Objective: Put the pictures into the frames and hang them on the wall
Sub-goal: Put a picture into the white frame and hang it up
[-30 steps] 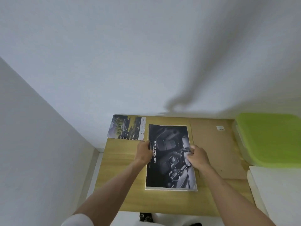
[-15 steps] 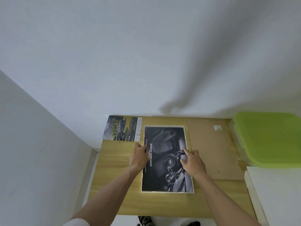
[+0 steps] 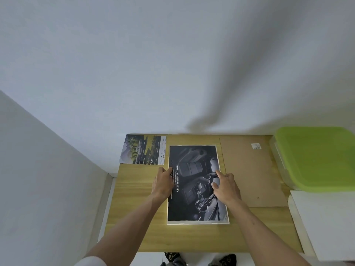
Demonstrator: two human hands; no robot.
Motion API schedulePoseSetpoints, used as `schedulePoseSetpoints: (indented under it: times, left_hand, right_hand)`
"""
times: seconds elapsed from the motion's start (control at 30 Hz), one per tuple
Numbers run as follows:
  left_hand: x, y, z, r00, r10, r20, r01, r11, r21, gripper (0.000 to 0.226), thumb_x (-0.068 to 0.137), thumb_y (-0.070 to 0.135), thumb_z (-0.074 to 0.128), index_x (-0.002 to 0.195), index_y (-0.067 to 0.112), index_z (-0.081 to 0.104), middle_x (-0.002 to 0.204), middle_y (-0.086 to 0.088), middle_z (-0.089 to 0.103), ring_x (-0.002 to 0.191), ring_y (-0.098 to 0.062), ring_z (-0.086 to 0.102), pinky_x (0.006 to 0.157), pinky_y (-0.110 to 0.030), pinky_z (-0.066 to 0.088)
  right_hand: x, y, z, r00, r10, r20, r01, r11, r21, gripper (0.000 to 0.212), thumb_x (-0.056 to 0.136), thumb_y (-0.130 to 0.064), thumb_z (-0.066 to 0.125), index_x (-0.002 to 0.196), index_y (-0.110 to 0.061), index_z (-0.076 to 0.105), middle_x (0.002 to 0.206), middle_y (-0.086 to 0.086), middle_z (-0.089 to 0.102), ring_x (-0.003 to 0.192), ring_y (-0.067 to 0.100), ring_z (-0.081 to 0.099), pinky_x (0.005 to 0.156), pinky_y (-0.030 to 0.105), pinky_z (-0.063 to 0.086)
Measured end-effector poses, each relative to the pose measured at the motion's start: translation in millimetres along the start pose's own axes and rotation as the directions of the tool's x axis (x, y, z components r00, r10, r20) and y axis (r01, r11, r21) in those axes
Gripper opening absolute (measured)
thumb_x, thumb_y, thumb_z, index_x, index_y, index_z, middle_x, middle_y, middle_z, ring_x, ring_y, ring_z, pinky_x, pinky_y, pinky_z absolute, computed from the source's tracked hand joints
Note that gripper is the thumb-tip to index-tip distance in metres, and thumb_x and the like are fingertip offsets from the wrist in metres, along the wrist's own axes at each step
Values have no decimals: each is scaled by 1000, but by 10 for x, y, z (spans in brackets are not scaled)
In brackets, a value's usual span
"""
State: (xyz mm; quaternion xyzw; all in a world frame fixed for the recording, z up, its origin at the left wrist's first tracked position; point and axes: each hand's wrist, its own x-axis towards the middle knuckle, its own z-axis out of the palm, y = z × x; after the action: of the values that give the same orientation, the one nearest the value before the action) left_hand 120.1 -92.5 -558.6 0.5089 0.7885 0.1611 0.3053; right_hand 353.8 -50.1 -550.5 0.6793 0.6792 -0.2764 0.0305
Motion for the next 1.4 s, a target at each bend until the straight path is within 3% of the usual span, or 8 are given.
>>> schedulePoseSetpoints:
  times: [0.2, 0.43, 0.6, 0.73, 0.97, 1.13, 1.27, 1.4]
  left_hand:
    - [34, -57, -27, 1000, 10, -17, -10, 999, -38, 45, 98, 4, 45, 141, 15, 50, 107, -4, 47, 92, -22, 54, 84, -36, 49]
    - [65, -87, -45, 1000, 0, -15, 0, 999, -52, 46, 98, 6, 45, 143, 15, 48, 108, -3, 47, 95, -23, 55, 86, -38, 50]
    - [-21, -9, -66, 991, 29, -132, -24, 999, 43, 33, 98, 18, 49, 130, 13, 57, 110, -7, 53, 95, -23, 57, 77, -35, 52]
    - [-71, 251, 25, 963, 144, -228, -125, 987, 97, 26, 95, 15, 54, 120, 13, 61, 106, -6, 53, 89, -20, 56, 71, -29, 48]
    - [-214, 1148, 646, 956, 292, -36, -292, 956, -5, 32, 97, 15, 51, 128, 11, 59, 114, -6, 55, 89, -24, 60, 74, -40, 56]
    - [-300, 1745, 1134, 974, 129, 186, -130, 991, -5, 49, 96, 19, 51, 144, 14, 44, 138, -10, 42, 117, -29, 54, 96, -41, 49]
    - [-313, 2031, 1328, 982, -119, 147, 127, 991, -45, 47, 92, 16, 54, 137, 4, 42, 141, -13, 35, 119, -31, 52, 96, -39, 46]
    - [-264, 2186, 1405, 933, -338, 122, 359, 892, -275, 48, 81, 12, 56, 128, 3, 49, 130, -11, 49, 110, -29, 55, 91, -40, 50]
  right_hand:
    - [14, -60, 40, 1000, 14, -4, -14, 1000, 9, 58, 99, -33, 54, 152, -26, 33, 136, 12, 39, 114, 26, 56, 88, 36, 54]
    - [39, -81, 53, 1000, 28, 1, -28, 999, 16, 58, 99, -34, 53, 152, -28, 31, 137, 11, 38, 114, 26, 56, 89, 38, 54]
    - [-10, -10, -1, 999, -20, -25, 20, 1000, 3, 58, 100, -39, 49, 152, -32, 27, 137, 7, 40, 107, 23, 59, 74, 30, 49]
    - [-7, 185, -182, 994, -7, -111, 9, 1000, 18, 53, 100, -42, 46, 149, -29, 32, 140, 7, 40, 110, 21, 58, 76, 31, 52]
    - [84, 935, -627, 973, 156, -169, -159, 987, -4, 52, 98, -33, 47, 147, -20, 36, 143, 11, 36, 129, 29, 42, 92, 38, 47]
    - [142, 1400, -860, 967, 235, -98, -242, 967, -75, 55, 97, -32, 48, 148, -19, 32, 144, 16, 37, 129, 32, 43, 97, 39, 47]
    - [174, 1581, -927, 975, 219, -40, -222, 970, -102, 51, 97, -30, 48, 145, -17, 35, 138, 14, 44, 126, 32, 47, 95, 39, 47]
    - [199, 1605, -971, 975, 219, -24, -220, 975, -36, 49, 94, -28, 54, 139, -13, 41, 132, 15, 48, 121, 34, 51, 92, 42, 49]
